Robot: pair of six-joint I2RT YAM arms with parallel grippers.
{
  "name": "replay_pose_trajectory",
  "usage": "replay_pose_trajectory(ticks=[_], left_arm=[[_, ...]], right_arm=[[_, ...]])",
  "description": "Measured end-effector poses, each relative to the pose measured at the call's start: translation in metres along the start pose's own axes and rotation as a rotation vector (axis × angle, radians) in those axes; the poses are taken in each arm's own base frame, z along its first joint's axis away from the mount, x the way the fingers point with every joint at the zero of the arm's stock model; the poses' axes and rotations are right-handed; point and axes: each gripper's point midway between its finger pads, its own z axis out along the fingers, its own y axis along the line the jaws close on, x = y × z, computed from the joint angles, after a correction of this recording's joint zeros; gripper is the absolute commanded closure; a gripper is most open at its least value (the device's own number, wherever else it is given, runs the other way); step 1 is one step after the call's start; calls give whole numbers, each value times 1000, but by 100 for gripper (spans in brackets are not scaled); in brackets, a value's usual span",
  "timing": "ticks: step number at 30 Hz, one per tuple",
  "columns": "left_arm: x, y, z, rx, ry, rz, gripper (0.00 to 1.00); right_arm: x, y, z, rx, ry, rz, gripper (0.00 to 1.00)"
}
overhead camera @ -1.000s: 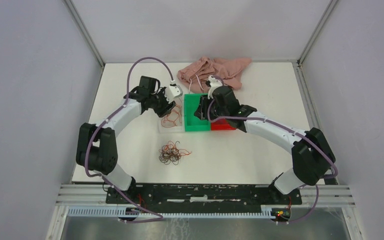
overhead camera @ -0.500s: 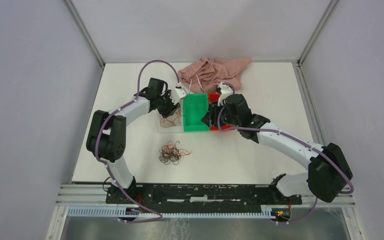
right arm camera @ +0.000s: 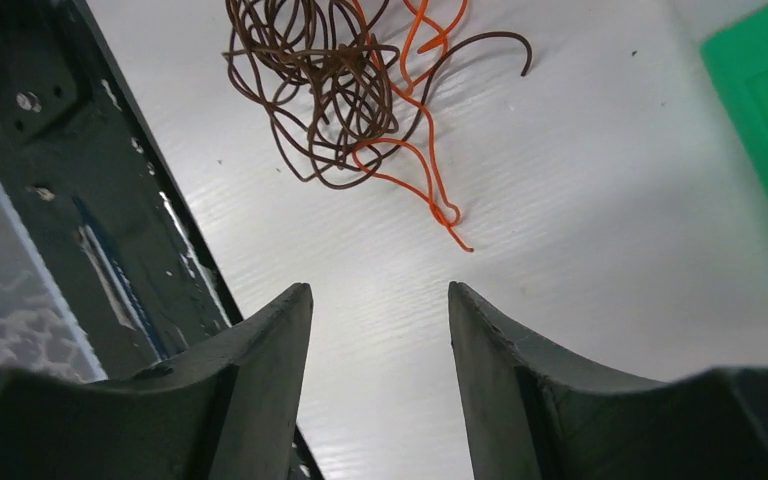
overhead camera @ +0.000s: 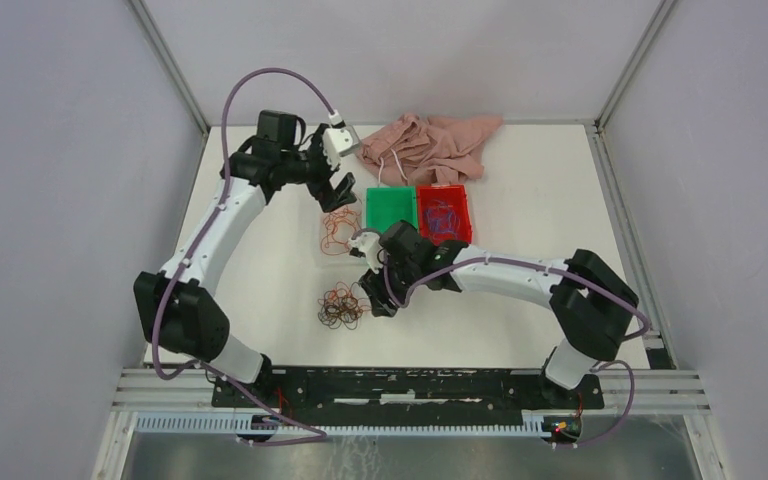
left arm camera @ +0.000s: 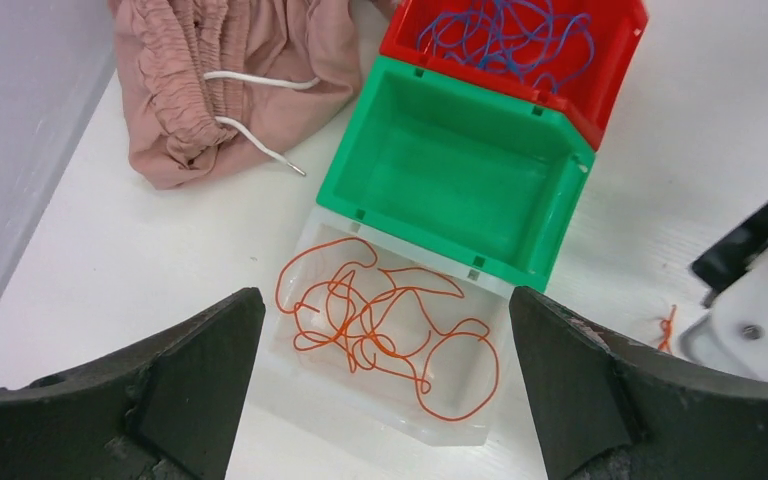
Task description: Untangle the cables
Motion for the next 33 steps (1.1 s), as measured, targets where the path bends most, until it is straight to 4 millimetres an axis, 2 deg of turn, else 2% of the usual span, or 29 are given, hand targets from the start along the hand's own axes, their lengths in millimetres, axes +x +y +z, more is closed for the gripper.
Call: replay_pose_trajectory(ticks=[3,8,13,18,21,25,27,29,33], left_arm=[[-12,0,-21,-7,-52,-33,1],[-1,17,-44,-47,-73,-120,1],[9,20,-57,-75,-75,-163,1],[1,14,-71,-99,-98,-153,1],[-4,14,-79,-120,-109,-141,1],[-6,15,-88,-145,-117,-134,1],[-6,14,-91,-154,-117,-133,0],[-5,12,-93,-158,-116,-132,0],[-4,5,-98,-170,-117,-126,0]], right_arm=[[2,-8,3,5,69,-131,41],[-5,-16,14,-11,137,-282,41],[1,-23,30,-41,220,-336,42],[9,-27,45,-72,294,-351,45],[12,-29,51,-83,319,-355,52],[14,-29,55,-90,327,-359,83],[13,-29,56,-85,316,-361,95],[14,-30,57,-71,295,-359,99],[18,-28,43,-49,261,-348,100]])
